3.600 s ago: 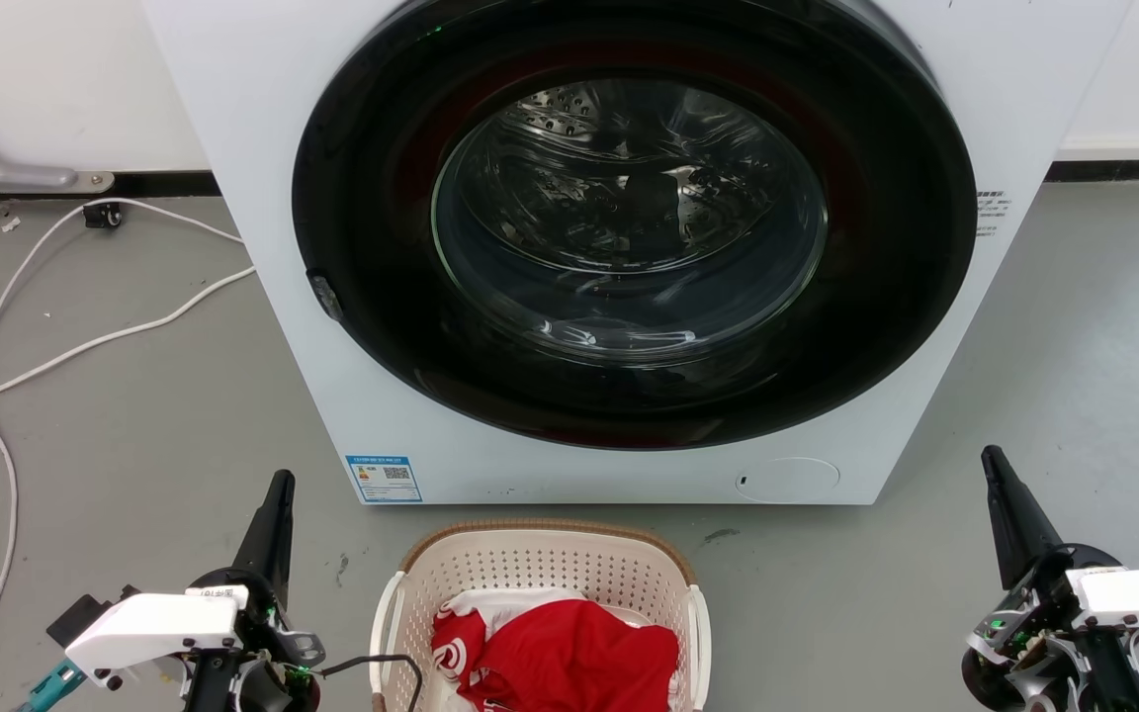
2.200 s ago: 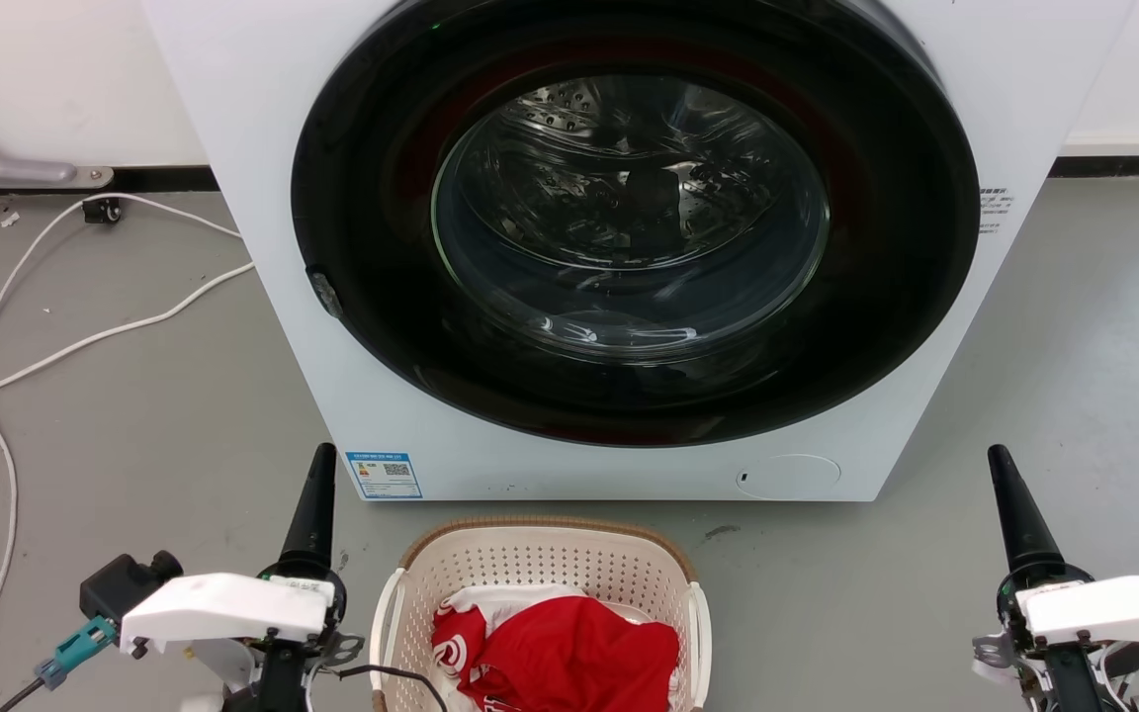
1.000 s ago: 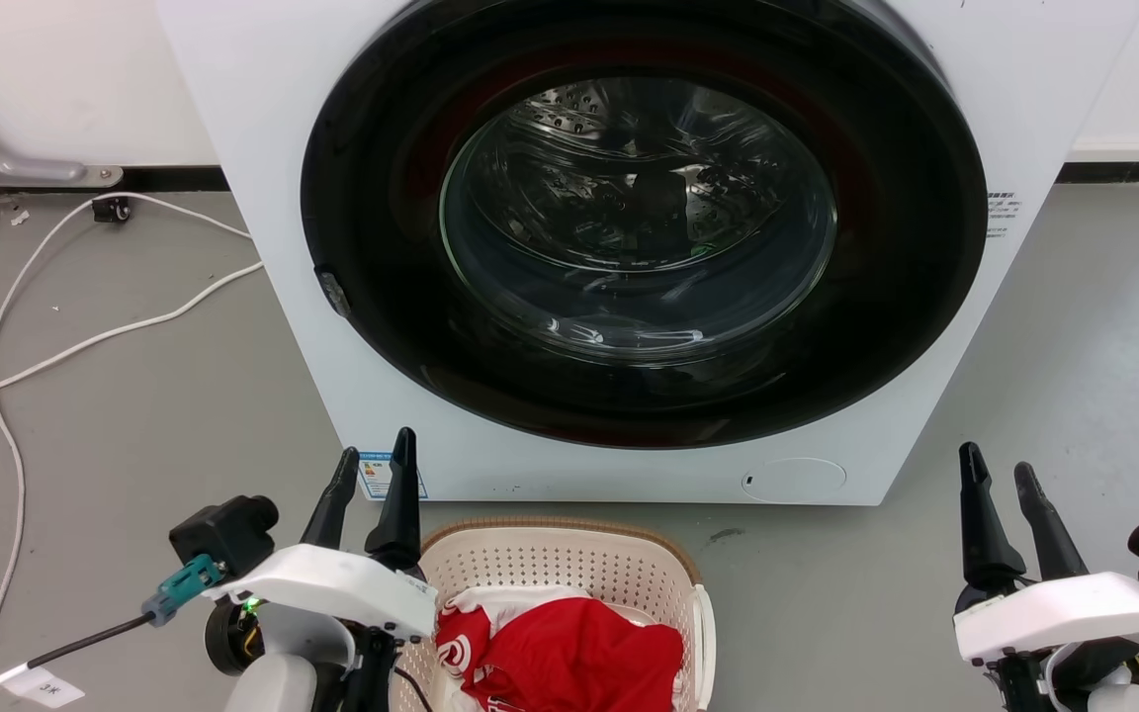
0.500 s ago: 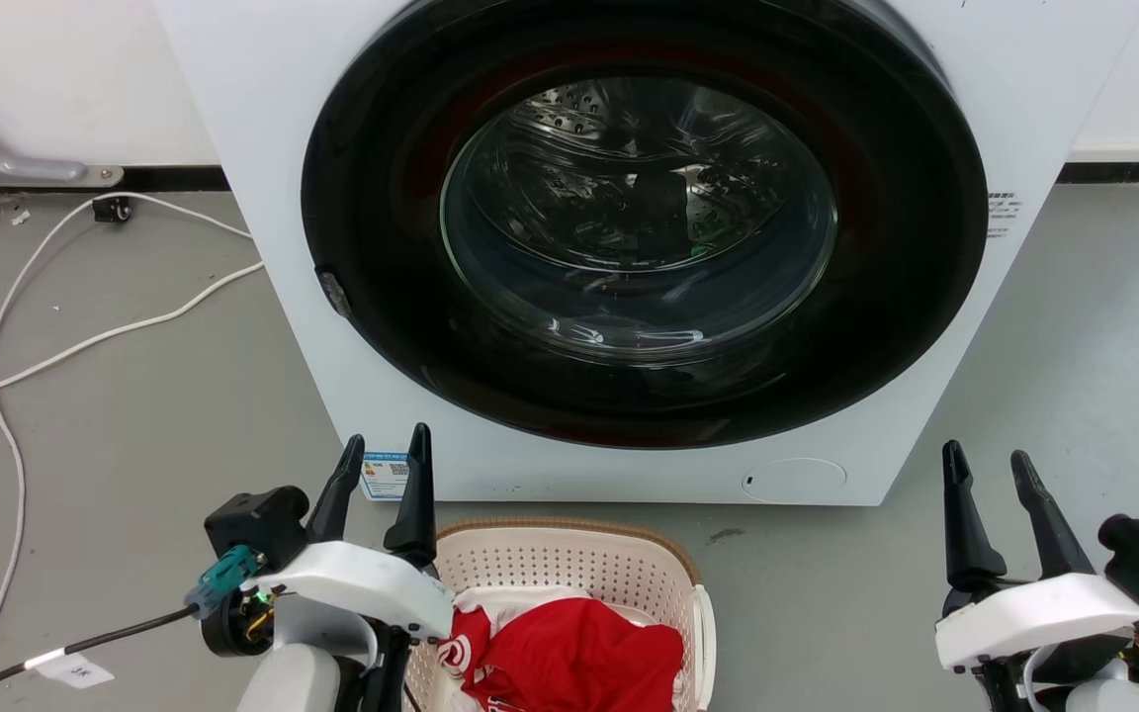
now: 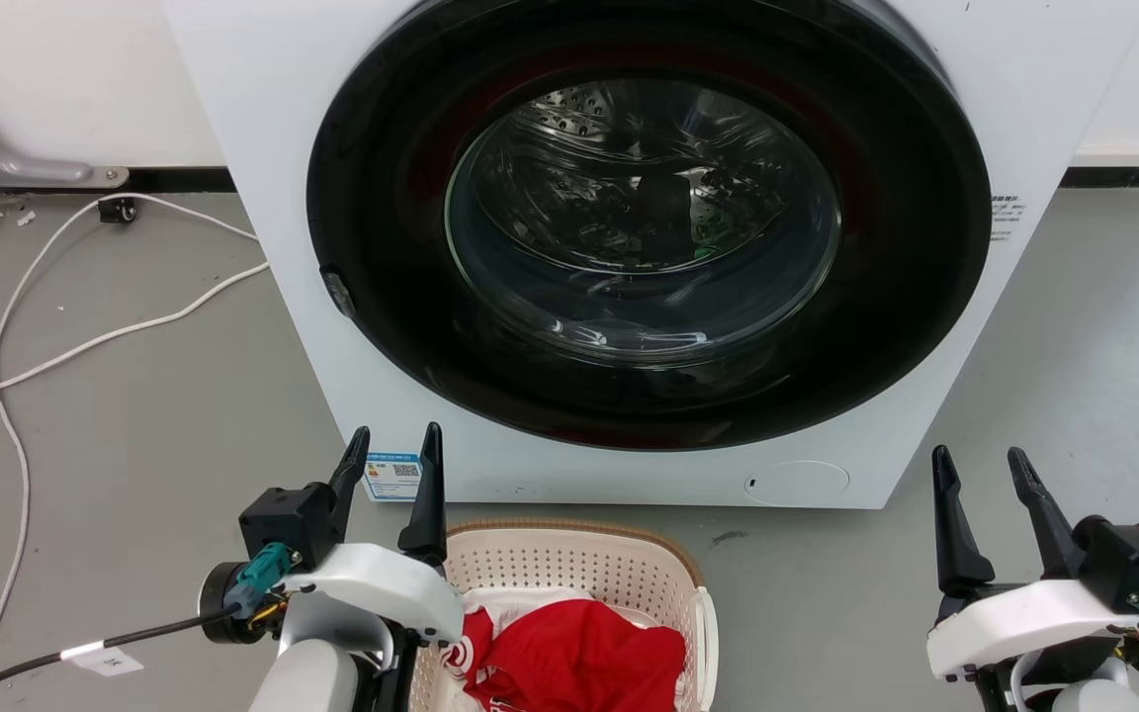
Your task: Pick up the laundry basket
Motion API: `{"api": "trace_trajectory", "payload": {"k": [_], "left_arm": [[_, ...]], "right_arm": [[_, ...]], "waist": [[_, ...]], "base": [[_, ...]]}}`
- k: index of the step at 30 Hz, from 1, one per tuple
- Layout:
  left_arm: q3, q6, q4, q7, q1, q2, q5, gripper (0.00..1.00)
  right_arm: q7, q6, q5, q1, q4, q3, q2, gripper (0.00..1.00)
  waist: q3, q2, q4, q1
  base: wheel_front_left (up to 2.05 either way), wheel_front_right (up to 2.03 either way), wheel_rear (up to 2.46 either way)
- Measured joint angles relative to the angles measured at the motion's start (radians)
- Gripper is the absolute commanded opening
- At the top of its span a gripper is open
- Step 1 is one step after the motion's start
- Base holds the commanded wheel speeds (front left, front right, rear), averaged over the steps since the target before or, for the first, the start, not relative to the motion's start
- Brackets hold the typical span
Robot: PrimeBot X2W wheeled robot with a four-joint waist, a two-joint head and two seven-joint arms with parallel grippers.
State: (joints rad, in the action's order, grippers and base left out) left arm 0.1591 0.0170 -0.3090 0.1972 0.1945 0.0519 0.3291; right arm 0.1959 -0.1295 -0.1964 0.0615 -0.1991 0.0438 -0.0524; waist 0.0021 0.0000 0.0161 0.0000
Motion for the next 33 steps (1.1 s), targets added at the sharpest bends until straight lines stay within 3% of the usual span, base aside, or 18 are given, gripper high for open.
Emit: {"api": "trace_trajectory", "payload": {"k": [33], "left_arm": [[0.018, -0.047, -0.032, 0.063, 0.006, -0.001, -0.242, 1.0]], "right_arm": [[0.065, -0.001, 0.2, 0.011, -0.048, 0.001, 0.0, 1.0]], "waist": [[-0.002, 0.0, 0.009, 0.0]], "base": [[0.0, 0.0, 0.0]]}}
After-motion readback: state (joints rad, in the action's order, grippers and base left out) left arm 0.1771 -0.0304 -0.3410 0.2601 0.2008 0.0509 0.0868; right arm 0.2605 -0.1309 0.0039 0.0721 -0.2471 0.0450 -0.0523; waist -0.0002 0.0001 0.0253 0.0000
